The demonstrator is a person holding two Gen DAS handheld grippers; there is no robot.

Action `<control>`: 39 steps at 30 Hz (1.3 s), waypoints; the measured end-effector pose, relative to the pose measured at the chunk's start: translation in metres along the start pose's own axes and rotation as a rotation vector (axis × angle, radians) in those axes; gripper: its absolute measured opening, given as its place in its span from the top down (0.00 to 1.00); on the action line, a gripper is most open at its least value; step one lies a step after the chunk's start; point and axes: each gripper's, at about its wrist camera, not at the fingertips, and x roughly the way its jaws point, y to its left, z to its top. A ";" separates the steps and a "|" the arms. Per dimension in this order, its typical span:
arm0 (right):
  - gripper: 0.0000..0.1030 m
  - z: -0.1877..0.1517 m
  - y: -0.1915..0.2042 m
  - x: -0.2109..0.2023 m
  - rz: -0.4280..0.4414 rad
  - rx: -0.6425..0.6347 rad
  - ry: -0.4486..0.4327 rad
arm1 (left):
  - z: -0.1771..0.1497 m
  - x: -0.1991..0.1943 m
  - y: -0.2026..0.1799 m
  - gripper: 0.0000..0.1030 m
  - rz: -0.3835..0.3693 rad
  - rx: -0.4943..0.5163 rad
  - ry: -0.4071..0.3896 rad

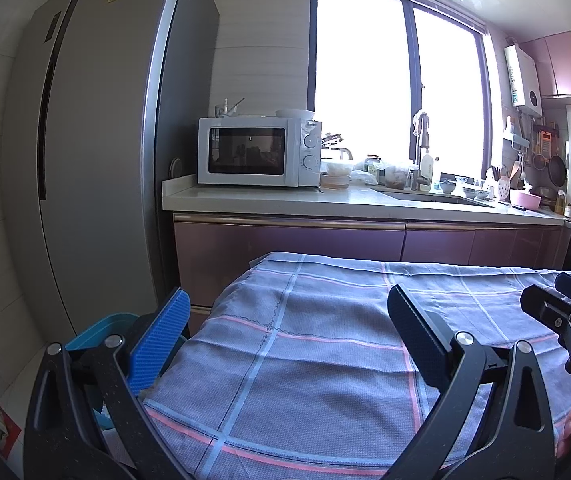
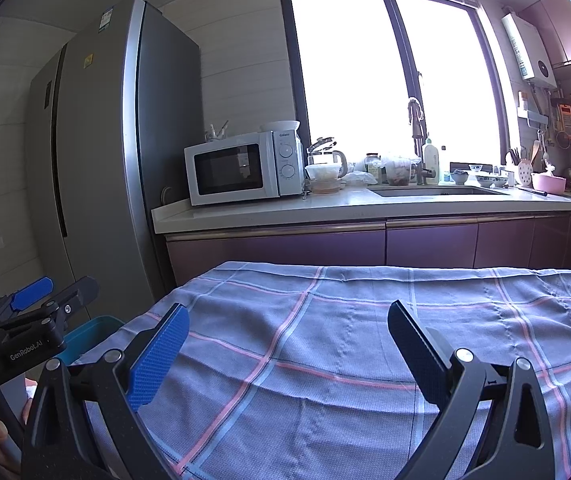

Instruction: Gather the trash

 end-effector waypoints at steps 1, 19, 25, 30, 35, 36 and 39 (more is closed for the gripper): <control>0.07 0.000 0.000 0.000 0.001 0.000 0.001 | 0.000 -0.001 0.000 0.05 0.002 0.001 0.000; 0.07 0.000 0.000 -0.001 -0.002 0.004 -0.001 | 0.000 -0.002 -0.001 0.05 0.004 -0.001 0.003; 0.07 0.000 -0.001 0.000 -0.001 0.004 -0.001 | -0.003 -0.002 -0.002 0.05 0.004 -0.001 0.007; 0.07 0.000 -0.001 -0.001 -0.006 0.005 0.000 | -0.003 -0.002 -0.002 0.05 0.004 -0.001 0.007; 0.07 -0.001 -0.002 -0.002 -0.010 0.010 0.000 | -0.003 -0.001 -0.003 0.05 0.002 -0.001 0.011; 0.07 -0.001 -0.002 -0.003 -0.012 0.010 -0.002 | -0.003 -0.001 -0.003 0.05 0.002 -0.001 0.013; 0.07 -0.001 -0.002 -0.002 -0.014 0.011 -0.001 | -0.005 0.001 -0.004 0.05 0.002 -0.003 0.018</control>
